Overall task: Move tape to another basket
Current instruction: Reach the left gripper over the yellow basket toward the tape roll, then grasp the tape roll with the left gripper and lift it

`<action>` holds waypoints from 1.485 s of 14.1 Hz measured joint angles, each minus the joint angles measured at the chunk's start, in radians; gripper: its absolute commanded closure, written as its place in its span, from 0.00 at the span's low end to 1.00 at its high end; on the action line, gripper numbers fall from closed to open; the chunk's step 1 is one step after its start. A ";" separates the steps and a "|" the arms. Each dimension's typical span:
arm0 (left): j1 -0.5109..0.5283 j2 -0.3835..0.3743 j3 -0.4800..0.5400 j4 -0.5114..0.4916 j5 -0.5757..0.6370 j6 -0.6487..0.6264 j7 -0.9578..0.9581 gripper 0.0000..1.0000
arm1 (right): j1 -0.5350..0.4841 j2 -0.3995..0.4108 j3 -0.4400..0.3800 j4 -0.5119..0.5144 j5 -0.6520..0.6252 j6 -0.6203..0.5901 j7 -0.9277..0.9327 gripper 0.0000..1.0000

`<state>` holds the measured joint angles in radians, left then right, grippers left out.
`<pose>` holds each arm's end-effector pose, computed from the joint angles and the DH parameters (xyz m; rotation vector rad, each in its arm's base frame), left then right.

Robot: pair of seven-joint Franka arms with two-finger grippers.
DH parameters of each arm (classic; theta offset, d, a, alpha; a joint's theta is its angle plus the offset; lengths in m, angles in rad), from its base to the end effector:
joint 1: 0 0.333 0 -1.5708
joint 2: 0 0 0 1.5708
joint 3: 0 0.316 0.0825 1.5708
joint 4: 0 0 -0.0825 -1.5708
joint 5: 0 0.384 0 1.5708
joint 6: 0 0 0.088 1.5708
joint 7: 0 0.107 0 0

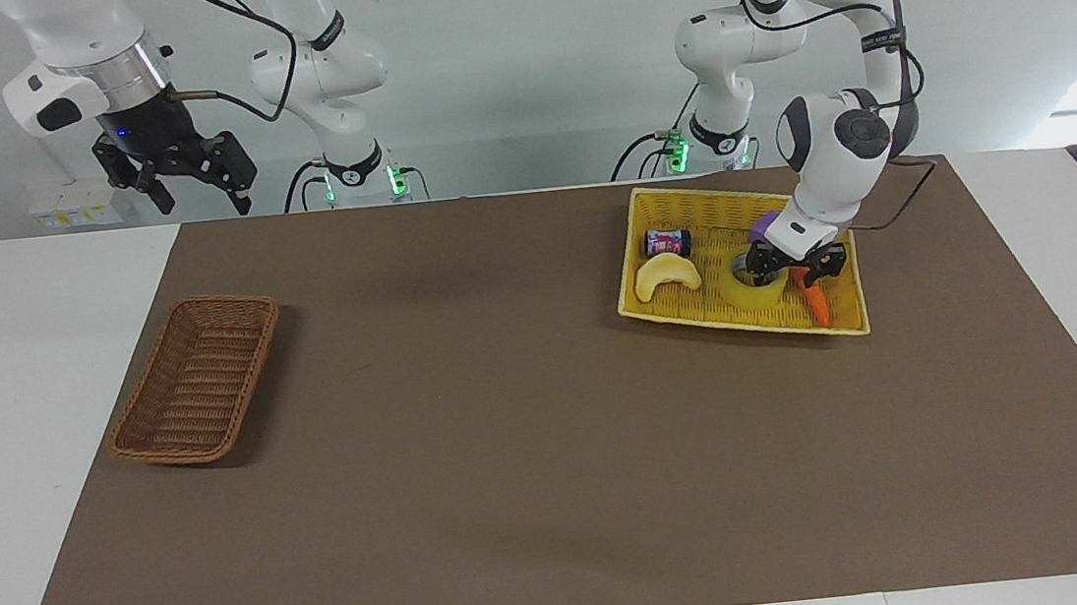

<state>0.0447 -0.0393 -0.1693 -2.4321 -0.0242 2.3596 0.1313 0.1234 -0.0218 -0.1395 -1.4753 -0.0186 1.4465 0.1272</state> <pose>0.4725 -0.0593 0.3167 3.1087 -0.3720 -0.0527 0.5345 -0.0118 0.6699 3.1175 -0.2272 -0.0099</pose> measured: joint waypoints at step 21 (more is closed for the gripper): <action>-0.058 0.023 -0.005 0.461 -0.125 -0.458 -0.188 1.00 | 0.000 0.000 0.000 0.000 0.000 0.000 0.000 0.00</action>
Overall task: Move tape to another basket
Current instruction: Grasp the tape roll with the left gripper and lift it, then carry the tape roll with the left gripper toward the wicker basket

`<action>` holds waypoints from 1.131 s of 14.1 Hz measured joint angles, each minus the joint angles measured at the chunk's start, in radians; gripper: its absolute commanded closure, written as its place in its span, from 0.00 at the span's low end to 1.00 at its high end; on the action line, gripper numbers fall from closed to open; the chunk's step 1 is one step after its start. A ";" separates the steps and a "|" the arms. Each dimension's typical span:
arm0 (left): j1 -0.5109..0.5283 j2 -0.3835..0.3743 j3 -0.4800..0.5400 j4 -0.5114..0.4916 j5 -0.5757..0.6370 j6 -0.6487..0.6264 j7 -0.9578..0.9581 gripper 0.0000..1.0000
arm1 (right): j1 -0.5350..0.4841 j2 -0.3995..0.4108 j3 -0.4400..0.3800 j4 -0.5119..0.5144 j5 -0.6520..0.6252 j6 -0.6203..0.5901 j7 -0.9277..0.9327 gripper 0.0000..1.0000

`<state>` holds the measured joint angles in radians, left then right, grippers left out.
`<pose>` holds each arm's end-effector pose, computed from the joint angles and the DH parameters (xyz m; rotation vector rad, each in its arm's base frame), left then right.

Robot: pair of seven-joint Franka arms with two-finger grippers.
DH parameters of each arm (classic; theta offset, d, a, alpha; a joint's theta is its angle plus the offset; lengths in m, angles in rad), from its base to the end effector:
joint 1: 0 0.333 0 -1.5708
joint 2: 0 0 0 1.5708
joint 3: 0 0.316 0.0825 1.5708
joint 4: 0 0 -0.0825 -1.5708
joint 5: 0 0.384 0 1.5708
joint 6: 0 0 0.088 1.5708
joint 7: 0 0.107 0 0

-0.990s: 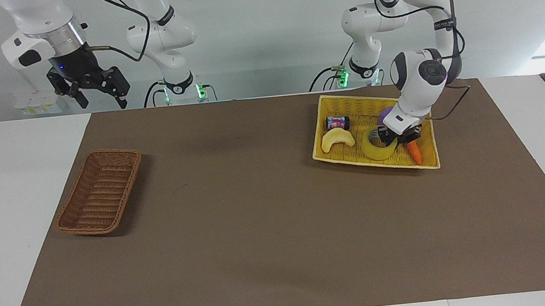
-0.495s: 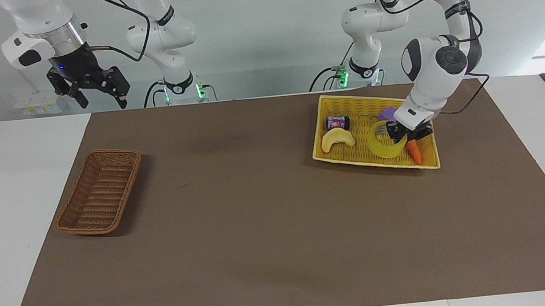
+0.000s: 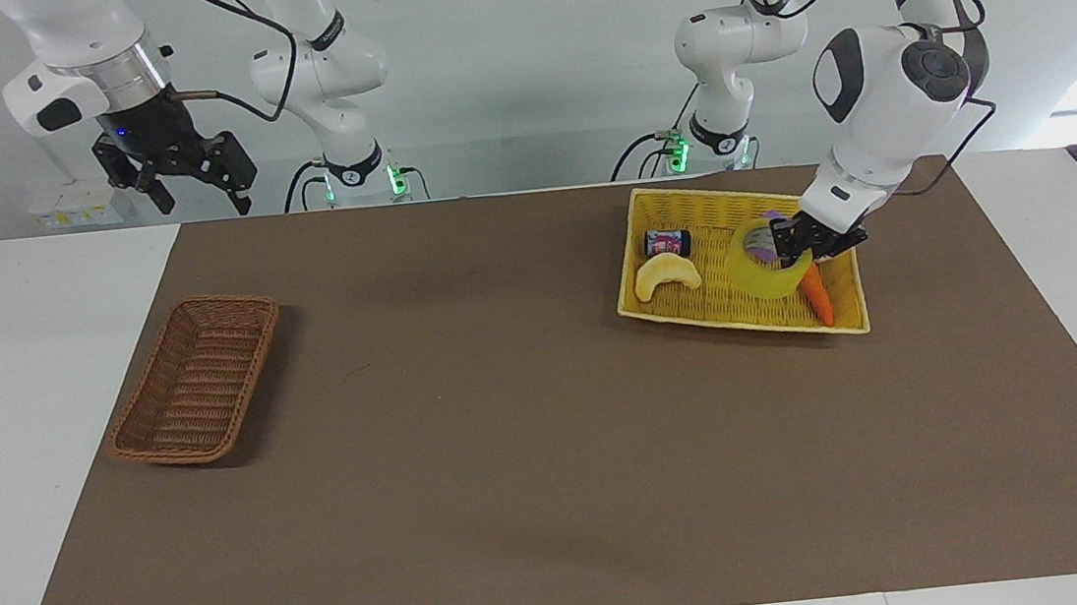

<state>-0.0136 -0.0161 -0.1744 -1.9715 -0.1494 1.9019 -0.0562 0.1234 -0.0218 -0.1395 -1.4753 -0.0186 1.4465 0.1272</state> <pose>0.5351 -0.1132 0.4717 3.0078 -0.1193 -0.1053 0.5345 -0.0118 0.6699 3.1175 -0.2272 -0.0099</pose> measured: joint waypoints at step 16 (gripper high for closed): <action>-0.321 0.011 -0.063 0.105 -0.594 0.232 -0.485 1.00 | 0.000 0.000 0.000 0.000 0.000 0.000 0.000 0.00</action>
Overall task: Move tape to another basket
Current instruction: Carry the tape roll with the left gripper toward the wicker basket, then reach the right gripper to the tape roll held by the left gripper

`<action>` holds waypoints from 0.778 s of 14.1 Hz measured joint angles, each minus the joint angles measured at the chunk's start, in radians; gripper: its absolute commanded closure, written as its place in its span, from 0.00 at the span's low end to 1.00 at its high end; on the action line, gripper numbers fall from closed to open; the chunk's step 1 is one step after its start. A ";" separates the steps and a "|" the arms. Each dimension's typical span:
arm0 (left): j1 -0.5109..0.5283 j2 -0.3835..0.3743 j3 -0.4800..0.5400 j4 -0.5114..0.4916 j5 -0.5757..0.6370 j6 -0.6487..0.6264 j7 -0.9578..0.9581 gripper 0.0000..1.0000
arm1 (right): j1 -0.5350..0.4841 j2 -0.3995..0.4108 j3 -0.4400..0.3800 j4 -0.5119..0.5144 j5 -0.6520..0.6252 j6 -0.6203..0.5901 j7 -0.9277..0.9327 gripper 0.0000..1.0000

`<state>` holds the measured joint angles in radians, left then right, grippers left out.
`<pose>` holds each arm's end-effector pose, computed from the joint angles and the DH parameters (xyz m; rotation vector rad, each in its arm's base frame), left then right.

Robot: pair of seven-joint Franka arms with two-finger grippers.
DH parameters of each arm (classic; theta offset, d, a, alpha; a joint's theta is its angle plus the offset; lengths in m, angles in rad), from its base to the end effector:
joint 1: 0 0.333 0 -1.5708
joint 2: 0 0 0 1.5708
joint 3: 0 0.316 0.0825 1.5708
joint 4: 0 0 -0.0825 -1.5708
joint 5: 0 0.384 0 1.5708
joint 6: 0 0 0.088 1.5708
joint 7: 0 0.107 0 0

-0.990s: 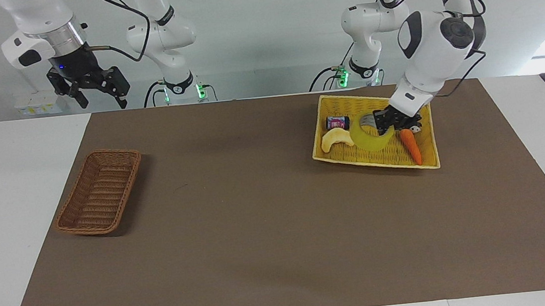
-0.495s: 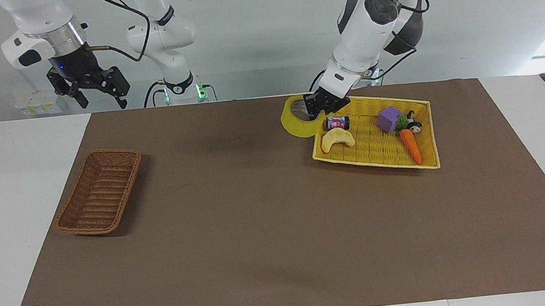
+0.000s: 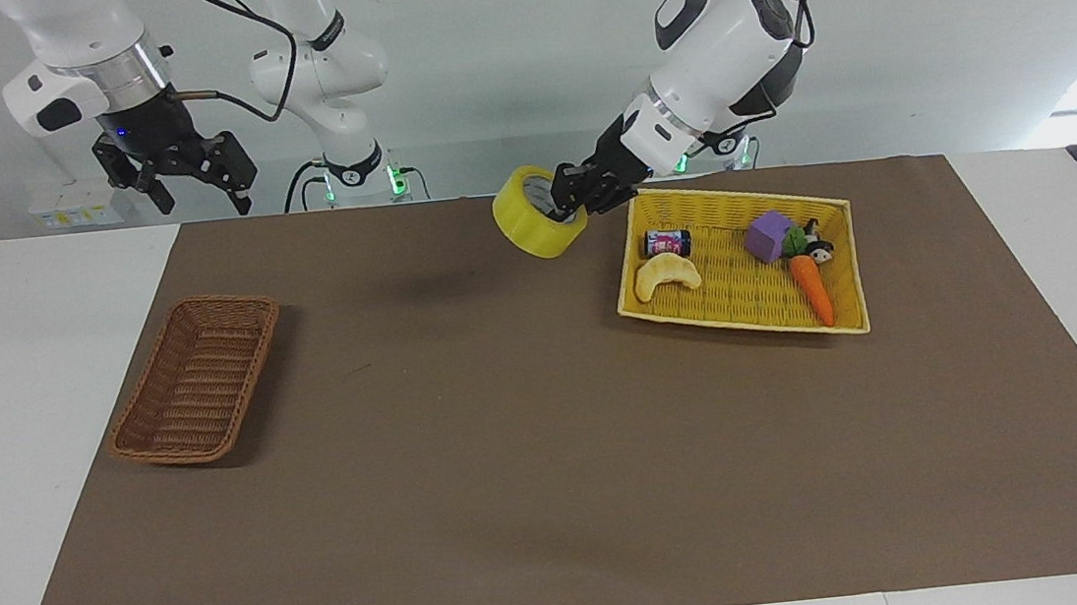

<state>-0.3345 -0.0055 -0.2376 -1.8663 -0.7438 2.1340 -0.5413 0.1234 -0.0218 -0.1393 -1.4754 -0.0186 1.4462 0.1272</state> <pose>0.4793 -0.3440 0.5503 2.4000 0.3529 -0.1731 0.5345 -0.0117 0.6698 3.1175 -0.2269 -0.0105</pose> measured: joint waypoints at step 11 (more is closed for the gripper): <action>0.000 0.004 -0.026 0.000 -0.059 0.025 -0.003 1.00 | 0.004 -0.027 0.008 -0.150 0.397 0.014 -0.298 0.00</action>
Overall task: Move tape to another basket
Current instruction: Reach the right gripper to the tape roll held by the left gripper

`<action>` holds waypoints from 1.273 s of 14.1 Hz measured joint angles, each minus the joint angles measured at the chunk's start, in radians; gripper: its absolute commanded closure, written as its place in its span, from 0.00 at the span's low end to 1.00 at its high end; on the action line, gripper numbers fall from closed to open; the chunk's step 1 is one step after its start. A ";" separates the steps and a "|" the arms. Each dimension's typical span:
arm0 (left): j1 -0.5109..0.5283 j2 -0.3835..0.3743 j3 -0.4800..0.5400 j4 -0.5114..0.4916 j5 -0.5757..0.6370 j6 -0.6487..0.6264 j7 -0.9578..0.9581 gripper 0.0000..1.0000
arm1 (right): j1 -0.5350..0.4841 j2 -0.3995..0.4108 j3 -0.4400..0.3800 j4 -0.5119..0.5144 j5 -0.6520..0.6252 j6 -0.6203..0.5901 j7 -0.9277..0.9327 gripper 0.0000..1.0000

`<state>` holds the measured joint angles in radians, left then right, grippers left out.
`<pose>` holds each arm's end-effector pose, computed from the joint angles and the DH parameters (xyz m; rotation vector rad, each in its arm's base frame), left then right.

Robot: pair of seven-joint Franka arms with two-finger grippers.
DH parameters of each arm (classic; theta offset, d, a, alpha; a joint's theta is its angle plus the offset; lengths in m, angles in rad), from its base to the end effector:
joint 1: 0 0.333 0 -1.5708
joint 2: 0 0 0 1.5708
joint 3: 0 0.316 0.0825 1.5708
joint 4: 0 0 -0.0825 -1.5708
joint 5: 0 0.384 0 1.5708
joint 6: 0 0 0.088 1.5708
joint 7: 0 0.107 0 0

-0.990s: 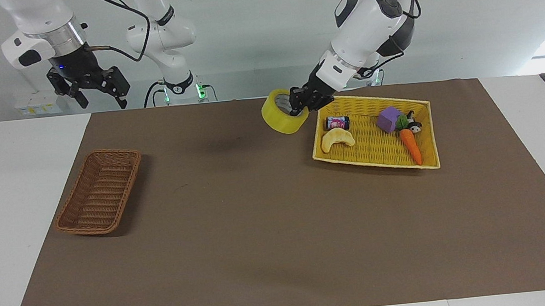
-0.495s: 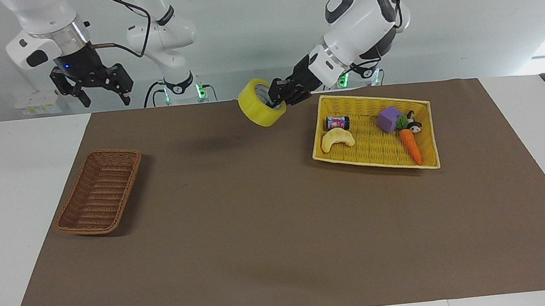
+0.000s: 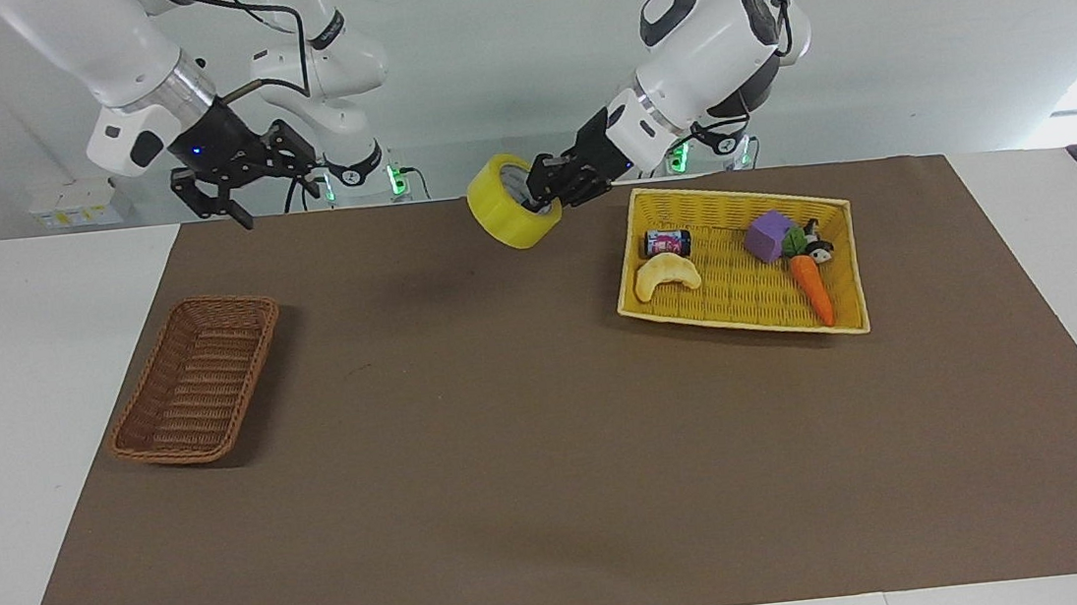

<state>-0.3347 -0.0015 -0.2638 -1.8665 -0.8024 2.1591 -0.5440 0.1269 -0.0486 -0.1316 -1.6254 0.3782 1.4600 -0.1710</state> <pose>0.4730 -0.3576 0.5515 2.3476 0.3641 -0.1985 0.5268 0.0386 0.6246 -2.7344 -0.2562 0.1136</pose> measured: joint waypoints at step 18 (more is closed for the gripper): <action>0.000 0.000 -0.001 -0.004 0.000 -0.005 0.000 1.00 | 0.253 0.020 0.005 -0.128 0.386 0.397 0.217 0.25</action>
<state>-0.3347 -0.0015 -0.2646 -1.8708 -0.8026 2.1540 -0.5440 0.3799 -0.0283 -0.1264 -1.7534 0.7643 1.8568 0.0465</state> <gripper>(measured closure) 0.775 0.000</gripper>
